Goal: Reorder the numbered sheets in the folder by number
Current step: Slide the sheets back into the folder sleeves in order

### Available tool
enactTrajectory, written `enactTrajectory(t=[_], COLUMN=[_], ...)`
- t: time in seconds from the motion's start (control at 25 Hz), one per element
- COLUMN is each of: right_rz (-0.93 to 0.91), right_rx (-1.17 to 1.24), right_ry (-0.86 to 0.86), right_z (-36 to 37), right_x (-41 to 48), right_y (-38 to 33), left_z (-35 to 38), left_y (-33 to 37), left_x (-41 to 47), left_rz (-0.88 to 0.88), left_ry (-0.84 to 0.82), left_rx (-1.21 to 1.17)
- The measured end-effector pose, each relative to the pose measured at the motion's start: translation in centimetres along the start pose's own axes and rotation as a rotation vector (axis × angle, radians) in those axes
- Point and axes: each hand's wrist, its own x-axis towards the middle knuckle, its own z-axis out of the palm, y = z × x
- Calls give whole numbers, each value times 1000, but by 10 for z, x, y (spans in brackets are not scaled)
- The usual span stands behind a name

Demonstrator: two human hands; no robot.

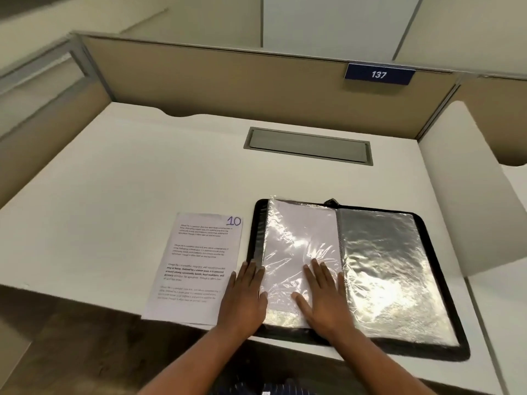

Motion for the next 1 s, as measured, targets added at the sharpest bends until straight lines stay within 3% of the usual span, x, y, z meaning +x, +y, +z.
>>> enactTrajectory(t=[0.16, 0.52, 0.84, 1.0], right_rz=[-13, -119, -70, 10], right_rx=[33, 161, 172, 125], right_ry=[83, 77, 93, 33], right_z=[2, 11, 39, 65], right_x=[2, -8, -4, -11], right_y=[-18, -93, -187, -242], left_z=[-15, -30, -57, -73], left_y=[-7, -50, -157, -218], left_x=[-17, -30, -27, -27], left_rz=[-83, -223, -193, -295], left_ry=[-17, 1, -1, 14], left_rx=[9, -7, -38, -38])
